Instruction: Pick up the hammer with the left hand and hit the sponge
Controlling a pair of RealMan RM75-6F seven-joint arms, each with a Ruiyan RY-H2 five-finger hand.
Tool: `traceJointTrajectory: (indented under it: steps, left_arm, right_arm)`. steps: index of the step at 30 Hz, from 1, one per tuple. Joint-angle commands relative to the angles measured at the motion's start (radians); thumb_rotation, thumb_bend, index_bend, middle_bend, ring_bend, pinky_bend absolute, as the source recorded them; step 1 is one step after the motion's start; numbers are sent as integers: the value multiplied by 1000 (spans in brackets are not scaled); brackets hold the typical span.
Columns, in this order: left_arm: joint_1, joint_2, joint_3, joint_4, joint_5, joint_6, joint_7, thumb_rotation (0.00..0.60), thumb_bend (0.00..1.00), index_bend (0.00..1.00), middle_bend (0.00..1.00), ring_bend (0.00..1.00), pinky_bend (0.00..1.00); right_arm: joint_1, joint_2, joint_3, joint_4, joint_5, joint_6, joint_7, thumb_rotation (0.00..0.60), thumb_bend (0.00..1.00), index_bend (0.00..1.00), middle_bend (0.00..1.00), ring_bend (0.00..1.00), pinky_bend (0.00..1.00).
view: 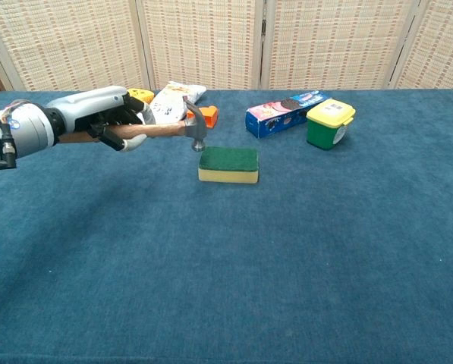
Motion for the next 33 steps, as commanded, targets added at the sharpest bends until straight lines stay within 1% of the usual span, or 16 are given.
traceJointTrajectory:
  steps: [1,3,7,11,14,18,21,33]
  left_arm:
    - [-23,49,17,-74,83,-23,-180,600,687,693,791,696,934]
    - [-34,56,20,-91,103,-26,-215,600,686,693,791,708,941]
    - [-53,43,15,-91,121,-22,-226,600,686,695,794,751,963]
    - [-66,9,-1,-60,111,-15,-182,600,686,702,806,839,997]
    - [-70,-22,-15,-31,92,-8,-137,600,686,707,813,881,1000]
    - [-75,-58,-28,24,68,-3,-70,600,686,708,814,900,1000]
    - [-77,-74,-35,56,45,-19,-46,600,686,708,815,908,1000]
    - [-76,-132,-41,163,-13,-76,-10,600,687,709,815,911,1000]
  right_arm:
    - [1,-1,0,-1,-1,-2,-1,600,167,310,411,204,196]
    - [2,-1,-1,-1,-2,-4,-2,600,167,310,411,204,196]
    - [2,0,-1,-2,-1,-4,-3,600,167,310,411,204,196]
    - [-3,4,-2,-3,1,0,-3,600,166,310,411,204,196]
    - [-6,4,-3,-2,4,1,-2,600,166,310,411,204,196]
    - [-7,3,-3,1,7,-1,2,600,167,312,411,204,196]
    - [-6,3,-2,4,7,-2,4,600,167,313,411,204,196]
    - [-11,0,-4,6,12,-2,2,600,166,313,411,204,196]
